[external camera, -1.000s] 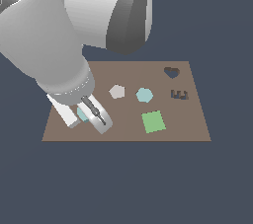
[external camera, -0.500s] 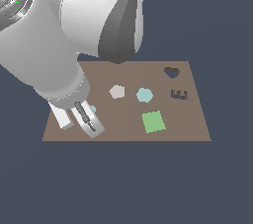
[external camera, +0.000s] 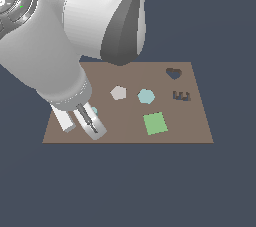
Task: Insert a designated object into the corresponding slot on a board.
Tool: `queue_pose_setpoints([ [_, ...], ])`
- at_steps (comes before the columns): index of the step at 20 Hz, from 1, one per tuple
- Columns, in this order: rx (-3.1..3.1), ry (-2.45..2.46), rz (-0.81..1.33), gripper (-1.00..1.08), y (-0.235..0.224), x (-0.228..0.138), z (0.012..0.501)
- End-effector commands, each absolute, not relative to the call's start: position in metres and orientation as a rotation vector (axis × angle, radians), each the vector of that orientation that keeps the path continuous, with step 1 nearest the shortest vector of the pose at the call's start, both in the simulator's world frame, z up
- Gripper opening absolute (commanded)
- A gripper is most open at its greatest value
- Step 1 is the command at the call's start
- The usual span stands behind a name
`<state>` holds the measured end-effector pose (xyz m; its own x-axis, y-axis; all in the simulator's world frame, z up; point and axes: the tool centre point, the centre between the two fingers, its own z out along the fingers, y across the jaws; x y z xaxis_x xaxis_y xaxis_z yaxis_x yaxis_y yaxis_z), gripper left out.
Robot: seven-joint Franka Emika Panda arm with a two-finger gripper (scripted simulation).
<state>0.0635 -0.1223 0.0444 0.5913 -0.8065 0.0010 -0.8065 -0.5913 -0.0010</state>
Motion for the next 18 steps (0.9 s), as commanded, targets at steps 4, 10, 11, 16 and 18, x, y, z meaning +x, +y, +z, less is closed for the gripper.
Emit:
queue_pose_setpoints([
  [4,-2.804,1.417,0.0,1.0,-0.1219,0.0627,0.0303],
  [10,-2.804,1.417,0.0,-1.0,-0.1219,0.0627,0.03],
  [11,-2.804,1.417,0.0,-1.0,-0.1219,0.0627,0.03],
  [16,-2.803,1.417,-0.001,-1.0,-0.1215,0.063,0.0305],
  [18,-2.803,1.417,-0.001,-1.0,-0.1213,0.0629,0.0305],
])
